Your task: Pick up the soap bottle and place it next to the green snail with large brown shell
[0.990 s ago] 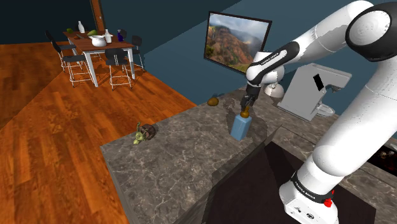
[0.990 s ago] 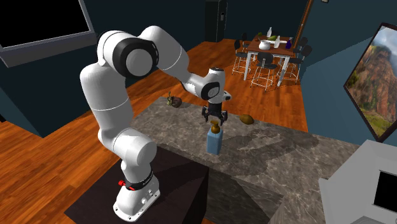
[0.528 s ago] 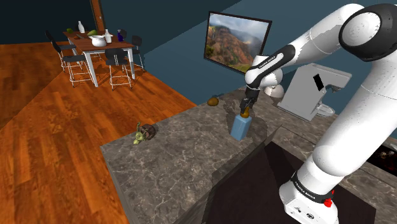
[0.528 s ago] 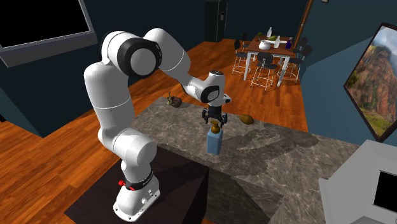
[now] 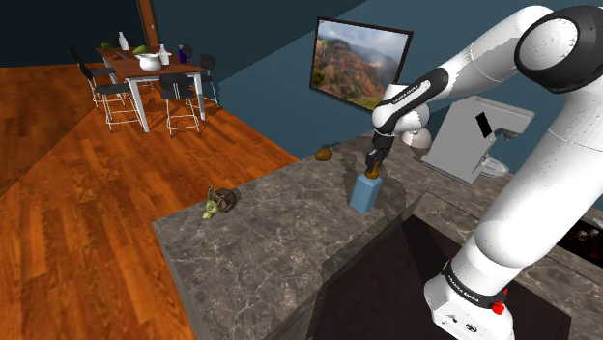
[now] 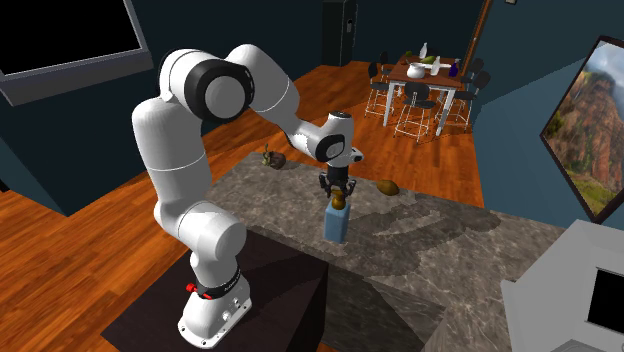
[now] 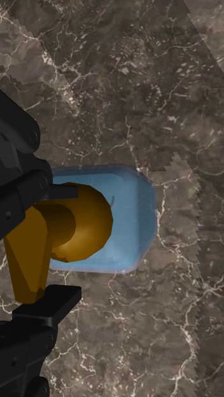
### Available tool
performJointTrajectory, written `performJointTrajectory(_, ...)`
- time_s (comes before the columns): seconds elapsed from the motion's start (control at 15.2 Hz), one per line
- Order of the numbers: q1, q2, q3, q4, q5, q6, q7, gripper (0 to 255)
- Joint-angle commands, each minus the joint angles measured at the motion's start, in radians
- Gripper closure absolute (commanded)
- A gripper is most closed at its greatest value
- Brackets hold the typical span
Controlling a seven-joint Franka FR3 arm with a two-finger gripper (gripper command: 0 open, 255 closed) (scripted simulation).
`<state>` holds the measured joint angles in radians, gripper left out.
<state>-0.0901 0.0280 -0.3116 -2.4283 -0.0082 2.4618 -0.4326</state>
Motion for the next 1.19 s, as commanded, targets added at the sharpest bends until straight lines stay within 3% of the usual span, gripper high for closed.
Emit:
performJointTrajectory(0.0,0.0,0.0,0.0,0.0,0.0,0.0,0.0,255)
performJointTrajectory(0.33,0.0,0.0,0.0,0.0,0.0,0.0,0.0,255)
performJointTrajectory(1.12,-0.001,-0.121,0.003,0.053,-0.048,-0.17,0.034,255)
